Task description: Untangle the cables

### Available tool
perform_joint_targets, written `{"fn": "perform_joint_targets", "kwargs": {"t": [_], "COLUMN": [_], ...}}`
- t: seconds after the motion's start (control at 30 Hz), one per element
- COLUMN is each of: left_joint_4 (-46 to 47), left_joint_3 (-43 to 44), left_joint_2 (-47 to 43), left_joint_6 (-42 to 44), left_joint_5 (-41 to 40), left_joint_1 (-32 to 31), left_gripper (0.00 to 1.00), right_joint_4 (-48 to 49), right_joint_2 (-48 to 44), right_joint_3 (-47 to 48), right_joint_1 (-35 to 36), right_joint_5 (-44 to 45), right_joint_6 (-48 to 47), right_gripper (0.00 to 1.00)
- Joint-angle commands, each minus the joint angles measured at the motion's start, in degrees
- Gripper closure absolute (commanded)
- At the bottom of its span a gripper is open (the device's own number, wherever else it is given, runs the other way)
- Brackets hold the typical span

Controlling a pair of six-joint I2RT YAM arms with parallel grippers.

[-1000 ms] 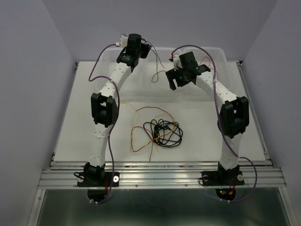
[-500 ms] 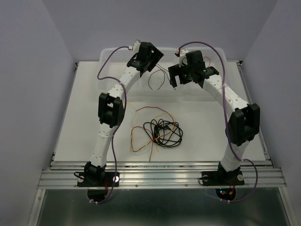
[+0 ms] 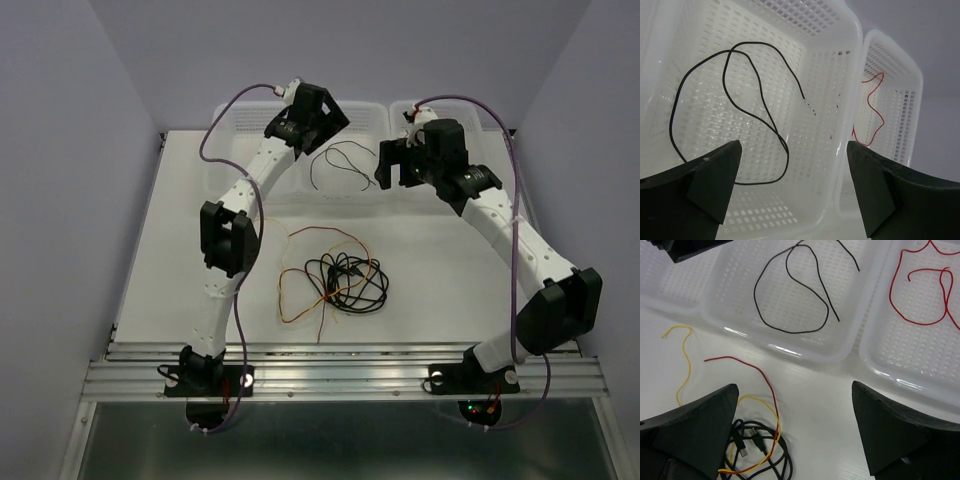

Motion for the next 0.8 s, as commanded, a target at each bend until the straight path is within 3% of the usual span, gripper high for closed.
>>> {"fn": "perform_joint_targets", "kwargs": {"t": [0.0,0.13,0.27,0.37,0.4,0.57,0.77], "left_joint_4": [-3.95,-5.89,-0.46,0.26,0.17,1.31,0.53], "left_joint_3": [-0.66,-2.15,-14.78,-30.77,-40.3,-72.91,-96.16], "left_joint_2": [-10.79,-17.91,-30.64,-42.07,-47.93,-67.54,-81.19], "left_joint_6": [8.35,12.33,15.06,14.01,12.44,-1.25,-11.72], "left_joint_5": [-2.15,-7.25,-8.31,-11.12,-12.17,-12.64,-6.92], "left_joint_1": [-2.61,-7.44,-11.05,-12.98,-13.07,-13.16,-13.16], "left_gripper": [0.01,0.01,0.01,0.01,0.01,0.01,0.01], "right_joint_4": [6.08,7.67,8.2,9.16,10.21,14.43,18.66], "right_joint_2": [-7.04,-11.01,-16.71,-19.62,-21.55,-26.48,-29.03], "right_joint_3": [-5.36,-11.18,-15.58,-18.82,-19.88,-29.0,-34.91], "right_joint_1": [-0.34,-0.34,-0.34,-0.34,-0.34,-0.34,-0.34], "right_joint_5": [0.83,2.05,3.29,-0.13,-0.75,-6.46,-10.07], "right_joint_6": [5.26,10.62,14.93,15.37,15.46,17.65,19.5], "right_gripper": [0.0,0.0,0.0,0.0,0.0,0.0,0.0]}}
